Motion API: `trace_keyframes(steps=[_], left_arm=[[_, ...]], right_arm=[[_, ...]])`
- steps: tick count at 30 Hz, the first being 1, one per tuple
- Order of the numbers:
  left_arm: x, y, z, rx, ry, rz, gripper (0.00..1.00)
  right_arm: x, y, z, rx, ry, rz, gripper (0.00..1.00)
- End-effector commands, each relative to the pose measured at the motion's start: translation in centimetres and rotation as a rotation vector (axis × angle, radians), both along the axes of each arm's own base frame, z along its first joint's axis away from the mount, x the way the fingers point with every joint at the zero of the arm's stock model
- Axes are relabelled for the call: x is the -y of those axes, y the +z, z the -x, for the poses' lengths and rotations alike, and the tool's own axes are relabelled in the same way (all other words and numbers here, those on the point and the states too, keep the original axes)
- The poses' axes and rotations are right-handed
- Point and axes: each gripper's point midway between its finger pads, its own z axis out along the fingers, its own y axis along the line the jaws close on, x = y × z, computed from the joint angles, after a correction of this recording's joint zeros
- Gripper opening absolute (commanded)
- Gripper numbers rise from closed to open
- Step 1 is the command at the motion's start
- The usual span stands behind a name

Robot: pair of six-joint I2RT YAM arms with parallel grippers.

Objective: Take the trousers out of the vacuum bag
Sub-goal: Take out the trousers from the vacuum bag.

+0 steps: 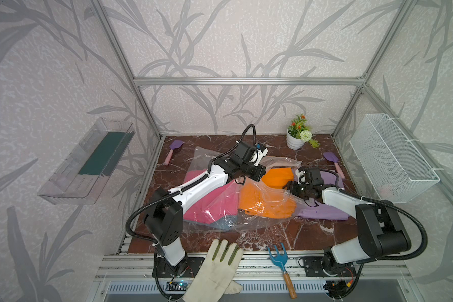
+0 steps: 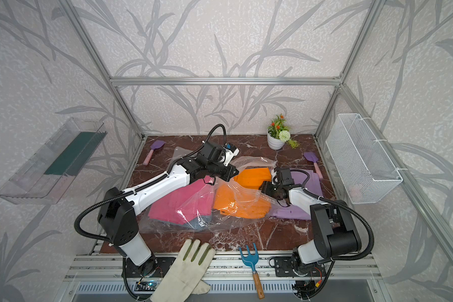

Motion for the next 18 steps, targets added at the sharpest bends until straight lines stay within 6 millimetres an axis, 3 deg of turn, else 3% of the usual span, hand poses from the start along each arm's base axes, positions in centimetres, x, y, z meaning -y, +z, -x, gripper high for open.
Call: trace_keyframes(steps=[1,11,18], left_arm=[[0.5,0.6,0.1,0.007,-0.026,0.002,0.00],[0.5,0.4,0.0,0.006,-0.025,-0.002,0.00],[0.6,0.2,0.0,0.000,-0.023,-0.005,0.00]], right_arm=[[-1.1,1.4,-1.4,0.047,0.020,-0.071,0.64],[-2.3,4.2,-2.4,0.180,0.029,-0.171,0.58],[-1.8,1.2,-2.2,0.084,0.008,-0.132,0.60]])
